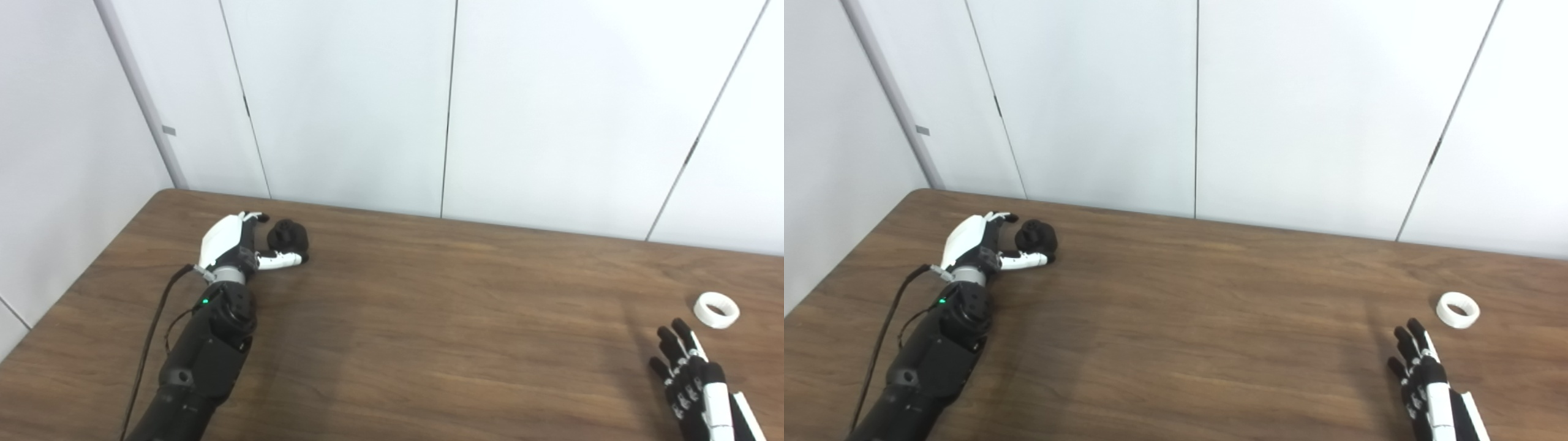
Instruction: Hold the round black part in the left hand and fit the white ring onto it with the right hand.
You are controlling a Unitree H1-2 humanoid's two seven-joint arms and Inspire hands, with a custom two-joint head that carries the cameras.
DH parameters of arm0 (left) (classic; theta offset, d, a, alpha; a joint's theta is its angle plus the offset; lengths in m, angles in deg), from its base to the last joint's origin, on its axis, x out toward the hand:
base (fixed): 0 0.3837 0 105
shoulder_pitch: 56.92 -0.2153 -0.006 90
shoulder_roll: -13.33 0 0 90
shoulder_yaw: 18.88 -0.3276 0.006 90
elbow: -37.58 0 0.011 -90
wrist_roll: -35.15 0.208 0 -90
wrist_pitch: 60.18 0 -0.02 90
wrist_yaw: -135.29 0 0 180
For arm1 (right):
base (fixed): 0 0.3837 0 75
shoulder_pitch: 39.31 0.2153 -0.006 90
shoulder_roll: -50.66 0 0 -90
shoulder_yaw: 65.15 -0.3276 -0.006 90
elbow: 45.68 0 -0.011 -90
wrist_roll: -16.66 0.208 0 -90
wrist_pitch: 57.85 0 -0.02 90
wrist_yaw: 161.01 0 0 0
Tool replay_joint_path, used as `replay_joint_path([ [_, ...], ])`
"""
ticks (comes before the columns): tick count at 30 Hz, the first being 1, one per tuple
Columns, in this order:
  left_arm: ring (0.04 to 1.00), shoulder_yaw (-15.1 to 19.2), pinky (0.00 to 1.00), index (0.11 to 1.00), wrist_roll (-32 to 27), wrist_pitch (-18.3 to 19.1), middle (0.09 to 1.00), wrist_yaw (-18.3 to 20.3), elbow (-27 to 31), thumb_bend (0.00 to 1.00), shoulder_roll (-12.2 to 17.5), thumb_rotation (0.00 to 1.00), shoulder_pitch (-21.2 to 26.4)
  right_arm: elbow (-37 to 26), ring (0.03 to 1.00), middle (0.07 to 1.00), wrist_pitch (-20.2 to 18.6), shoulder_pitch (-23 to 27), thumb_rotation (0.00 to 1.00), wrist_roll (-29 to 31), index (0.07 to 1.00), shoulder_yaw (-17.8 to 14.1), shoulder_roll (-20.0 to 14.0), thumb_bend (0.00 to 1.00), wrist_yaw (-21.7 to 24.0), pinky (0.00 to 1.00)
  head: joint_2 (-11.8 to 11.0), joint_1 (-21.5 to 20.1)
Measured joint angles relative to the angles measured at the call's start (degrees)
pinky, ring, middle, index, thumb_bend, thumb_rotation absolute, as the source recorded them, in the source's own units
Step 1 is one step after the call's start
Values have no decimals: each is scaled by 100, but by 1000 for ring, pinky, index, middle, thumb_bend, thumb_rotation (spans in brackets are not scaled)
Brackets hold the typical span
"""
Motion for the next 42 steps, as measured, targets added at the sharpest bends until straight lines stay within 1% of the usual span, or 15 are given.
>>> replay_joint_path([
  [2,1000,-52,1000,853,2,-4,977,-117,-162,949,1,373,46,-31,1000,968,-21,-25,1000,-1,982,8,17,618,-14,1000,9,-26],
  [5,1000,-119,1000,852,1,-10,981,-166,-342,953,29,372,116,-99,1000,965,-54,-70,1000,-8,979,14,61,609,-49,1000,18,-62],
  [11,1000,-230,1000,837,-9,-7,978,-146,-475,950,121,376,210,-135,1000,965,-78,-108,1000,-11,978,17,85,580,-81,1000,35,-114],
  [13,1000,-267,1000,833,-15,5,979,-114,-505,951,151,373,239,-142,1000,961,-77,-116,1000,-13,975,21,86,586,-91,1000,44,-123],
  [21,1000,-266,1000,797,-202,-13,964,-72,-830,971,244,345,495,-160,1000,966,-70,-143,1000,-68,975,49,91,576,-153,1000,53,-132],
  [24,1000,-276,1000,796,-288,-28,964,-43,-844,988,247,371,515,-166,1000,964,-69,-147,1000,-92,976,57,91,585,-161,1000,53,-132],
  [27,1000,-318,1000,801,-314,-32,968,92,-847,997,250,391,527,-175,1000,959,-71,-156,1000,-97,975,62,91,575,-167,1000,62,-150],
  [32,1000,-342,1000,811,-320,-15,977,204,-837,980,259,411,554,-176,1000,965,-77,-158,1000,-123,981,72,92,574,-182,1000,62,-167],
  [35,1000,-352,1000,807,-319,-12,977,294,-814,967,275,406,560,-181,1000,968,-79,-158,1000,-150,985,85,92,587,-189,1000,70,-176],
  [42,1000,-349,1000,784,-417,-12,978,363,-722,951,274,372,560,-180,1000,962,-56,-159,1000,-152,983,87,92,572,-190,1000,70,-176],
])
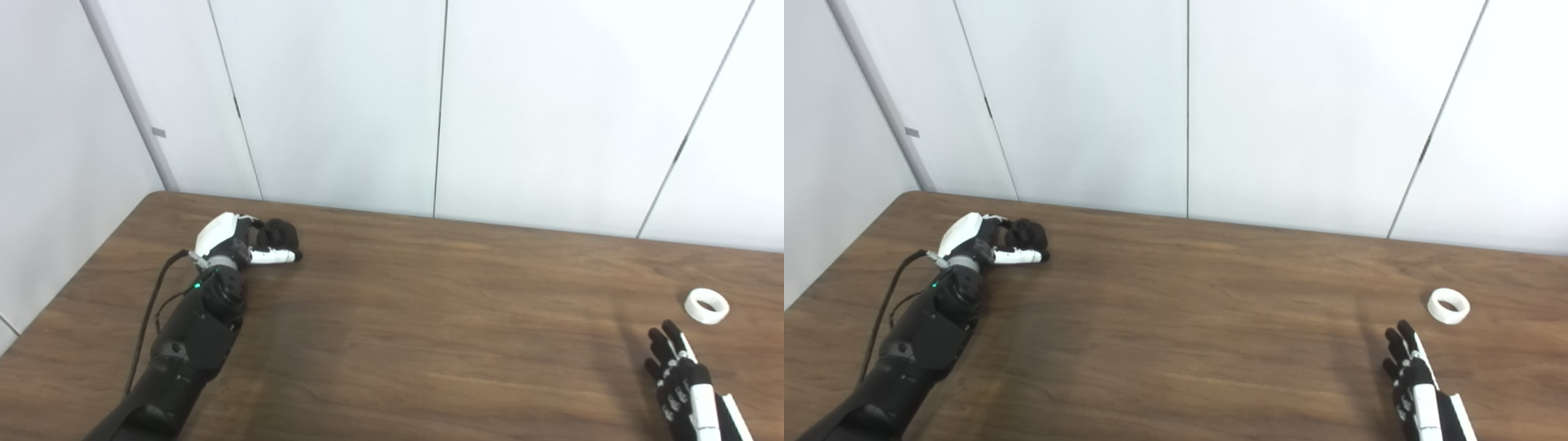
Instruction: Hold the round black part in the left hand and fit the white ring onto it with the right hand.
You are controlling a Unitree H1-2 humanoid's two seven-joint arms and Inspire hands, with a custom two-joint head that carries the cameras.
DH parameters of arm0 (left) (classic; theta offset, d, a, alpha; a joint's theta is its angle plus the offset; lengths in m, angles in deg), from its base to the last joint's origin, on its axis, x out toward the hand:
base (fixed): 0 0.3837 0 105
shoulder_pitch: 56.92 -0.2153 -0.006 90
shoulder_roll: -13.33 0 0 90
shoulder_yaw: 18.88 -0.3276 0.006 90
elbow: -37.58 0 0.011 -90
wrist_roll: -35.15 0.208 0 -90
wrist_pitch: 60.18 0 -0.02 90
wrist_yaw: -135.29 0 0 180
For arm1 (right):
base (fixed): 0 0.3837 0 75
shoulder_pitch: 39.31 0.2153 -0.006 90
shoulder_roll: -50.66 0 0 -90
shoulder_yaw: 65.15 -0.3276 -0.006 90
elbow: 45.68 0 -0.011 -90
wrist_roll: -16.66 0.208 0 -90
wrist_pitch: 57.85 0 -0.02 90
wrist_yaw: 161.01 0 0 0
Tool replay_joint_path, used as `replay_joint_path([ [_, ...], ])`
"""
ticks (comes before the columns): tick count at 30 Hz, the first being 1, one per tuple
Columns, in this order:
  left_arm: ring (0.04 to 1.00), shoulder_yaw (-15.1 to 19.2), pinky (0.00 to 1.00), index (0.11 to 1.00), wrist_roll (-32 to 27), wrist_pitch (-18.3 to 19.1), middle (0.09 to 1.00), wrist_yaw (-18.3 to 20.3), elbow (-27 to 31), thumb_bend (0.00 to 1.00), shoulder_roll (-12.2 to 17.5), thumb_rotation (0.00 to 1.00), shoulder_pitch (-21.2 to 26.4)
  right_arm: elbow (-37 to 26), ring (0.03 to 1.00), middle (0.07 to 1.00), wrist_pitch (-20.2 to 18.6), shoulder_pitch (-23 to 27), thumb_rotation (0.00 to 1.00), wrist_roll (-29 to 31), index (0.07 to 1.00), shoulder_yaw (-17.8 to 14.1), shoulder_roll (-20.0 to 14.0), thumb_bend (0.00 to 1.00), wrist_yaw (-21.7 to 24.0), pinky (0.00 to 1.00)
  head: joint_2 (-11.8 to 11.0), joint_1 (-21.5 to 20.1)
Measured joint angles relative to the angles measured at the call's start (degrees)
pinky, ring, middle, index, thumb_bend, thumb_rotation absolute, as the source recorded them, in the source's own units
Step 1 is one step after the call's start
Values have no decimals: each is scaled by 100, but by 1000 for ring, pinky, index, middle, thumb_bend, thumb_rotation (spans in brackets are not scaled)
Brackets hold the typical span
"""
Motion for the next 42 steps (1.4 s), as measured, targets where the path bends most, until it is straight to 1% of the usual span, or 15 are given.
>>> replay_joint_path([
  [4,1000,-12,1000,777,-18,-2,980,0,3,948,0,380,0,-1,1000,964,-7,-2,1000,0,982,2,0,564,-1,1000,9,9],
  [11,1000,-31,1000,755,-18,2,962,-20,2,936,0,368,0,-1,1000,965,-12,-2,1000,-34,981,7,0,585,-9,1000,9,9],
  [13,1000,-40,1000,743,-19,1,959,-37,2,928,0,355,0,-1,999,965,-10,-2,1000,-50,980,9,0,585,-12,1000,0,26],
  [19,996,-9,1000,690,-48,-33,934,-79,-1,906,-1,271,0,-1,1000,968,-11,0,1000,-57,983,10,2,588,-15,1000,9,35],
  [23,970,-40,1000,621,-26,-50,896,-268,-56,839,-2,150,0,-3,1000,975,-14,0,1000,-51,988,10,2,597,-13,1000,35,35],
  [24,968,-35,1000,544,-26,-120,885,-306,-100,654,-3,96,0,-4,1000,972,-13,-1,1000,-49,988,9,2,597,-13,1000,35,35],
  [25,967,-20,1000,517,-37,-185,876,-328,-122,590,-3,76,-1,-6,1000,970,-13,-2,1000,-49,989,9,2,599,-13,1000,44,18],
  [27,954,42,1000,494,-87,-286,842,-416,-125,539,-8,54,-16,-8,1000,967,-16,-3,1000,-46,988,8,2,590,-13,1000,44,18],
  [29,941,94,1000,487,-100,-420,815,-487,-102,524,-6,46,-51,-16,1000,969,-26,-9,1000,-15,989,6,2,591,-13,1000,53,35],
  [32,914,88,1000,486,-91,-440,786,-513,-45,520,-5,43,-112,-28,1000,968,-34,-18,1000,3,991,7,1,597,-13,1000,62,61],
  [34,900,58,1000,486,-67,-483,776,-545,-34,520,-4,43,-148,-34,1000,962,-40,-20,1000,5,987,3,1,577,-13,1000,70,79],
  [38,893,-22,1000,486,30,-626,771,-658,48,520,5,44,-220,-35,1000,964,-39,-19,1000,33,991,-8,1,571,-14,1000,70,70],
  [42,889,-46,1000,486,133,-653,774,-681,164,521,8,44,-265,-35,1000,964,-40,-19,1000,33,994,-6,1,573,-14,1000,70,62],
])
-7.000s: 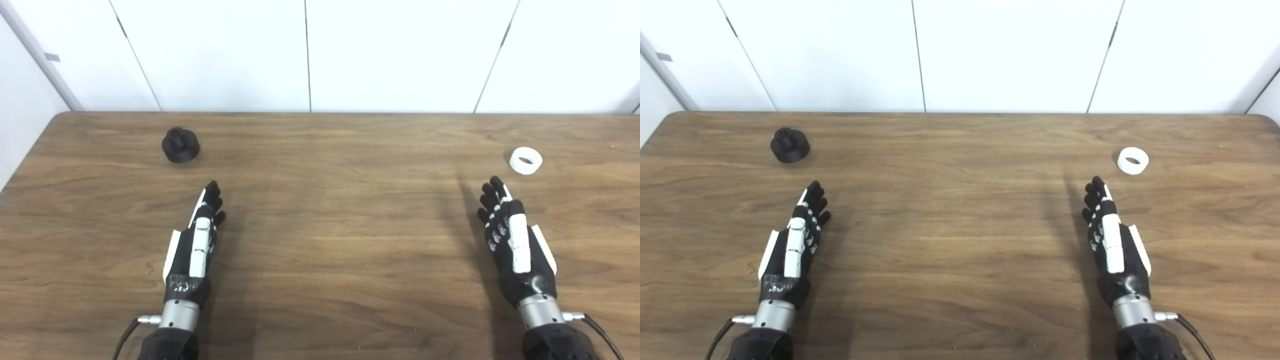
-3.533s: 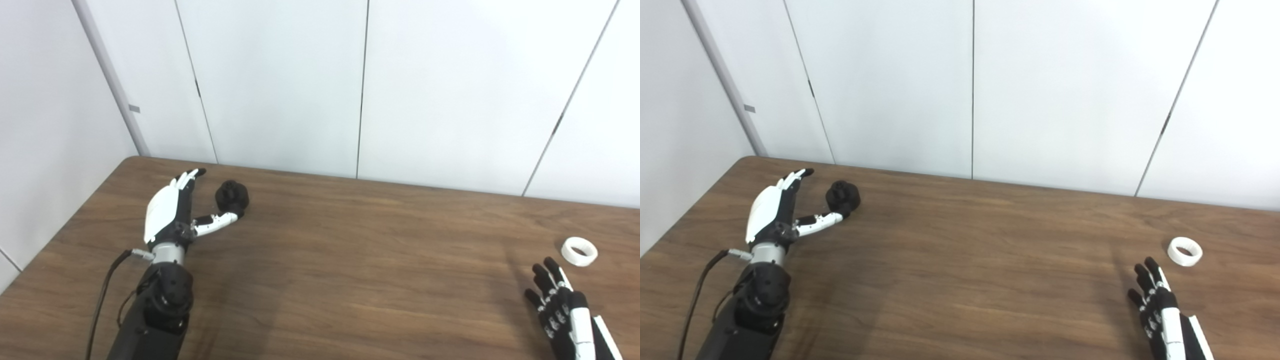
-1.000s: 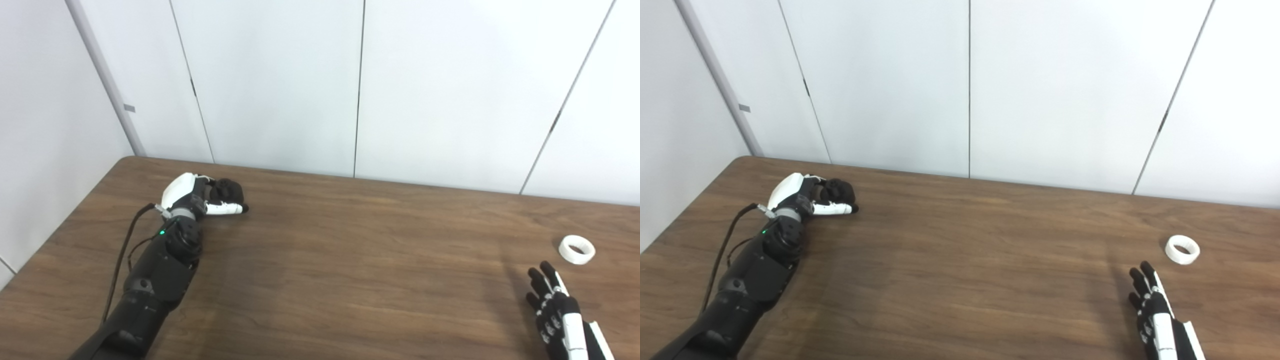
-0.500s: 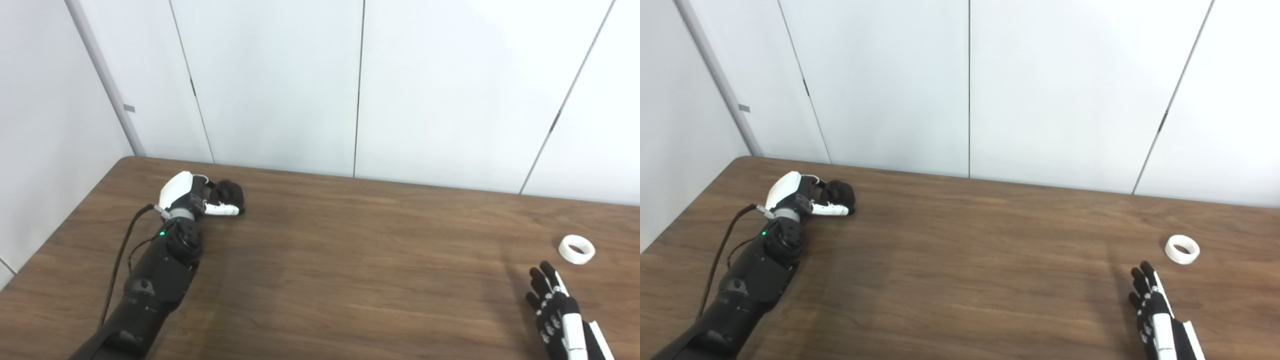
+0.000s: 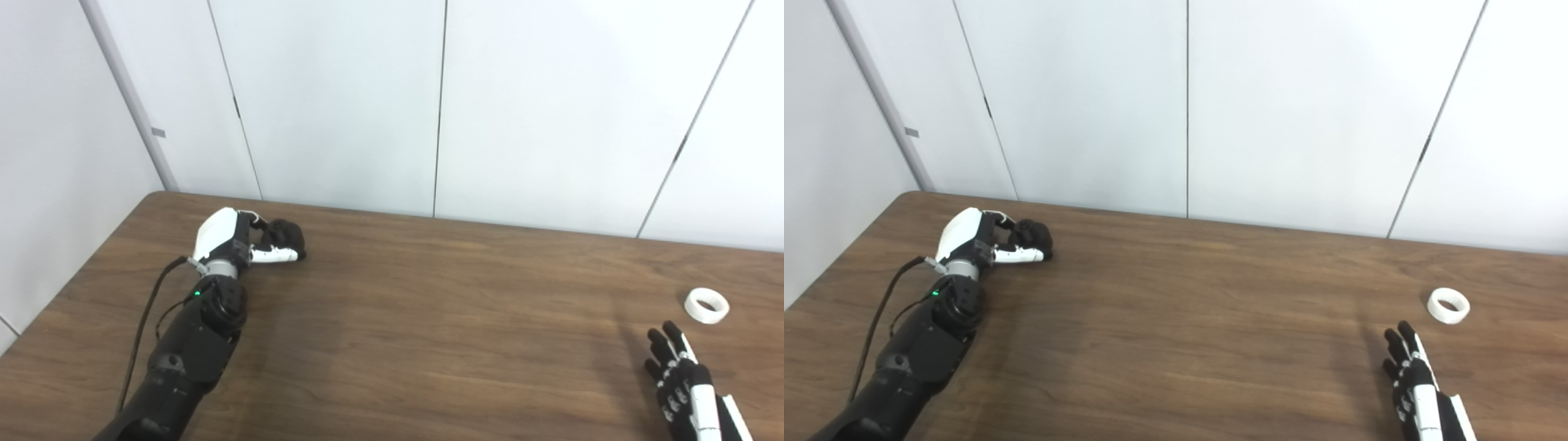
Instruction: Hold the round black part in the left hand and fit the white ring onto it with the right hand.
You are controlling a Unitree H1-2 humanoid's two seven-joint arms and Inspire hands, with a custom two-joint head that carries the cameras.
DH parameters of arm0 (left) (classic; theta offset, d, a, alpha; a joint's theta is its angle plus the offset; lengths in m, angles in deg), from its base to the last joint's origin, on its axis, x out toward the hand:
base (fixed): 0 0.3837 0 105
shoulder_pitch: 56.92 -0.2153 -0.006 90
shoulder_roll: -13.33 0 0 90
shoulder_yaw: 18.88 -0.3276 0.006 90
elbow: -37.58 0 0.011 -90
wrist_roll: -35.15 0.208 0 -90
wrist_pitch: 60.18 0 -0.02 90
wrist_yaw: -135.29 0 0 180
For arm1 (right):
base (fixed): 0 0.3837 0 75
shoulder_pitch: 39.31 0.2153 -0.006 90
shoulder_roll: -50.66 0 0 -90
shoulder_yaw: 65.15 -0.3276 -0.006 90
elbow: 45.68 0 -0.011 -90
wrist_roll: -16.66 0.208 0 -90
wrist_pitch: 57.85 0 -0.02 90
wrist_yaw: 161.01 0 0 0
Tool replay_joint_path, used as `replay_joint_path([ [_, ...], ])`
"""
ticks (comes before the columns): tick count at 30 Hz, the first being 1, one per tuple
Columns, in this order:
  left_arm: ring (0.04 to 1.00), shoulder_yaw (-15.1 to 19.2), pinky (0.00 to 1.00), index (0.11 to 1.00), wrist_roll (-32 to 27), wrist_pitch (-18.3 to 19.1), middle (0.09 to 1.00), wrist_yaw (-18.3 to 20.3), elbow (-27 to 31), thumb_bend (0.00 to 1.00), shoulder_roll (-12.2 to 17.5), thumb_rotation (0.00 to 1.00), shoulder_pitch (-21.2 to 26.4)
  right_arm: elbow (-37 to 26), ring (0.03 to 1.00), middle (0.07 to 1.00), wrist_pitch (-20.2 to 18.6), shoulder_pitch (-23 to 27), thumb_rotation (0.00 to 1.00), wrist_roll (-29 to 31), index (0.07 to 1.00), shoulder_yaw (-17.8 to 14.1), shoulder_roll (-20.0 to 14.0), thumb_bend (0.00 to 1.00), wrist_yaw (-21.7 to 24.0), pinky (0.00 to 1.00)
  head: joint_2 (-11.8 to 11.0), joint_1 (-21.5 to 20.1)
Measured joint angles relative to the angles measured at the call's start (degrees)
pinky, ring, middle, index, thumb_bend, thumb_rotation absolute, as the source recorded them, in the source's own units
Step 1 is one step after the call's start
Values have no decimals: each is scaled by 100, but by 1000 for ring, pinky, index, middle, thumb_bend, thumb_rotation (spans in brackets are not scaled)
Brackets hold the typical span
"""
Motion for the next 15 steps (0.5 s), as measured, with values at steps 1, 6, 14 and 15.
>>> replay_joint_path([
  [1,887,-5,1000,486,13,-1,774,0,52,521,2,44,-22,0,1000,964,0,0,1000,-1,993,0,0,569,0,1000,0,0],
  [6,885,-10,1000,486,76,23,781,23,611,522,7,46,-279,0,1000,963,0,6,1000,-17,993,7,0,565,-2,1000,0,-9],
  [14,905,-110,1000,487,241,513,797,570,2150,522,-27,48,-786,5,1000,969,-2,29,1000,-38,997,15,3,592,-10,1000,-26,-62],
  [15,905,-155,1000,487,267,552,797,654,2345,522,-39,48,-858,4,1000,968,-4,30,1000,-37,995,16,3,590,-10,1000,-18,-79],
])
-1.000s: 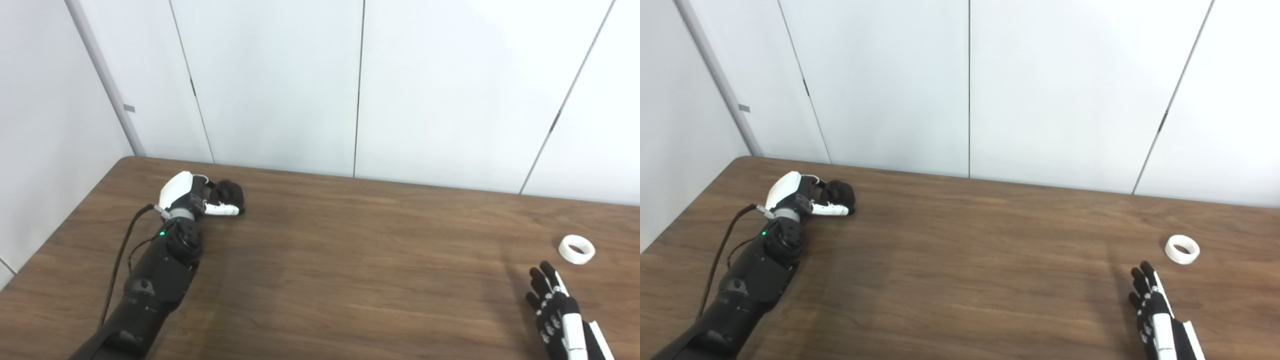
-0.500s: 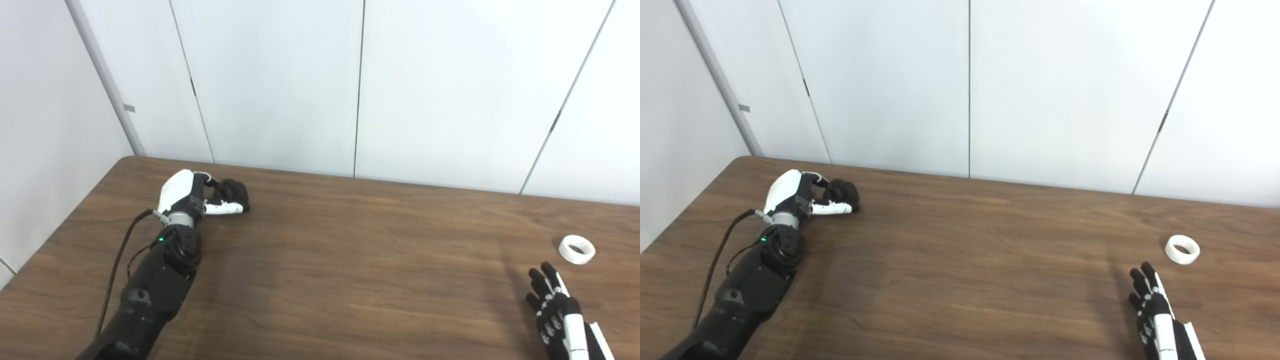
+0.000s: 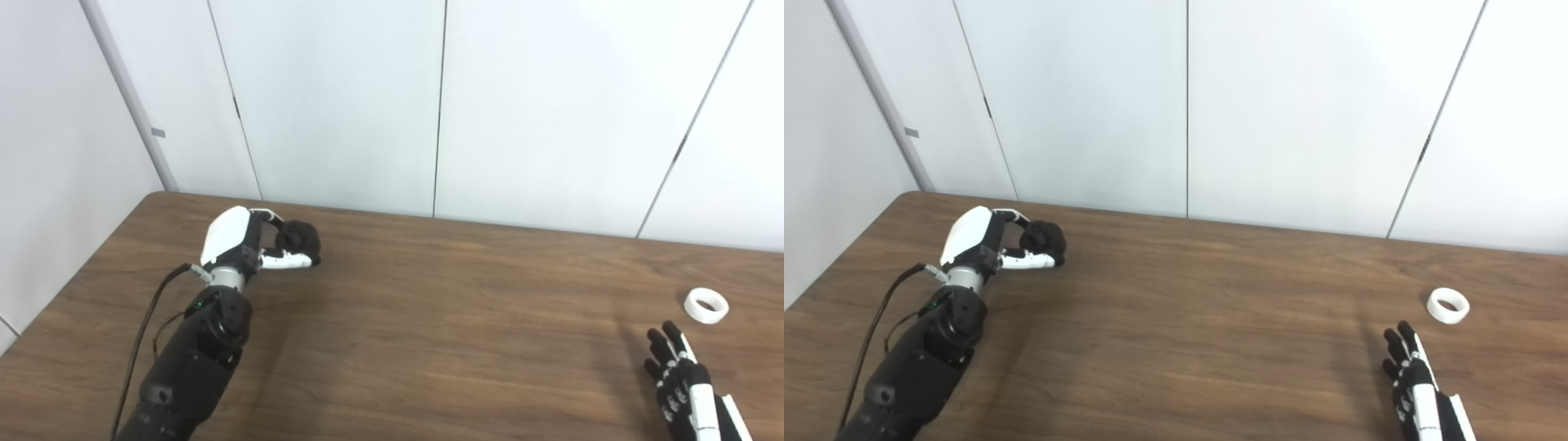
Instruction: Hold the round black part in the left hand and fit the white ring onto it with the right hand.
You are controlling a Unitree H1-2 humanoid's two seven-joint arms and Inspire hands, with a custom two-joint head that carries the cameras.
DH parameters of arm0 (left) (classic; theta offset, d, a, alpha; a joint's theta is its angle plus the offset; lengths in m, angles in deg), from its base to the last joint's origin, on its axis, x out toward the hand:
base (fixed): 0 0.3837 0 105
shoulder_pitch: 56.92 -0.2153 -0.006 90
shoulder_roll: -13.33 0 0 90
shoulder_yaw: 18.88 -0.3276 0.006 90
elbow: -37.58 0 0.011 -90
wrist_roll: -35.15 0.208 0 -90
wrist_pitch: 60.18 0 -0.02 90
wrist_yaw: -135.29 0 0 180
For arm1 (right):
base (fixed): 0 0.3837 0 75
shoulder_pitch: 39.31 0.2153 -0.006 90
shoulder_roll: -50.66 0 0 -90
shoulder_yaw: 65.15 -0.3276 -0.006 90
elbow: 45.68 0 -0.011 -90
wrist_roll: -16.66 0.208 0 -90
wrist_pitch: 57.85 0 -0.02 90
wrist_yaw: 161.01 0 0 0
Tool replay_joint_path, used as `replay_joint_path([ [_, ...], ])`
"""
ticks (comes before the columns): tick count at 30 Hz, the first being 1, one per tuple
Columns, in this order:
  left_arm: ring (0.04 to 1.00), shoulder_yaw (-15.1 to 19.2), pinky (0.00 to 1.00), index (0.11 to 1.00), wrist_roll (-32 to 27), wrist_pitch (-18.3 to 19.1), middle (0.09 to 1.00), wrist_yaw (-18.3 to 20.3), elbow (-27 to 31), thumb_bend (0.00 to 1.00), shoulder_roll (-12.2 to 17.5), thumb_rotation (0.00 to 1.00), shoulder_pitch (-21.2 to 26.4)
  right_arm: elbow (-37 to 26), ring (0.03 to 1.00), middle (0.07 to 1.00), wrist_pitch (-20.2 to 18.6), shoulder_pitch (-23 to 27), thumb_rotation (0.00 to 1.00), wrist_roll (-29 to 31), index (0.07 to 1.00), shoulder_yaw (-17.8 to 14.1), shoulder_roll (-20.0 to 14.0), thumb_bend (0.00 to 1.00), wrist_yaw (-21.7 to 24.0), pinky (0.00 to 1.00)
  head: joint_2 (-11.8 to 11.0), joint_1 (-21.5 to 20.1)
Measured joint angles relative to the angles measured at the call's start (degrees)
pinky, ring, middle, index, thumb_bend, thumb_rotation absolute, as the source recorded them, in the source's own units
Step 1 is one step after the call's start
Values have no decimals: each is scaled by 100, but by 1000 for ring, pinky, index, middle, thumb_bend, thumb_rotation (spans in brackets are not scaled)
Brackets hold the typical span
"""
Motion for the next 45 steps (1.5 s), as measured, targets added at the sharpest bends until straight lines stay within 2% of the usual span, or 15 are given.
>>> replay_joint_path([
  [8,927,-375,1000,486,211,197,829,479,1196,521,-323,51,-609,-41,1000,960,-109,27,1000,-2,992,14,43,583,-20,1000,44,-70],
  [11,933,-483,1000,486,300,202,838,546,1525,522,-432,51,-715,-97,1000,963,-197,28,1000,-2,996,18,92,579,-36,1000,70,-158],
  [17,955,-771,1000,485,583,121,849,731,2063,523,-619,55,-1081,-117,1000,954,-240,74,1000,-83,988,68,171,555,-111,1000,97,-422],
  [23,967,-975,1000,485,833,-99,856,777,2453,521,-837,56,-1535,-205,1000,959,-323,85,1000,-247,986,108,249,587,-234,1000,123,-607],
  [32,972,-1289,1000,485,1103,-586,853,779,2496,522,-1081,55,-1864,-317,1000,956,-441,111,1000,-440,985,168,431,565,-425,1000,255,-940],
  [35,980,-1363,1000,484,1167,-893,855,700,2466,521,-1130,55,-2018,-379,1000,958,-544,127,1000,-513,986,206,469,600,-470,1000,281,-967],
  [41,999,-1421,1000,485,1270,-1414,869,574,2251,521,-1218,53,-2321,-510,999,957,-763,151,1000,-568,988,346,607,597,-518,1000,431,-1151],
  [45,994,-1423,1000,485,1326,-1521,865,519,2247,521,-1265,52,-2424,-542,1000,958,-874,193,1000,-620,992,379,634,595,-525,1000,519,-1239],
])
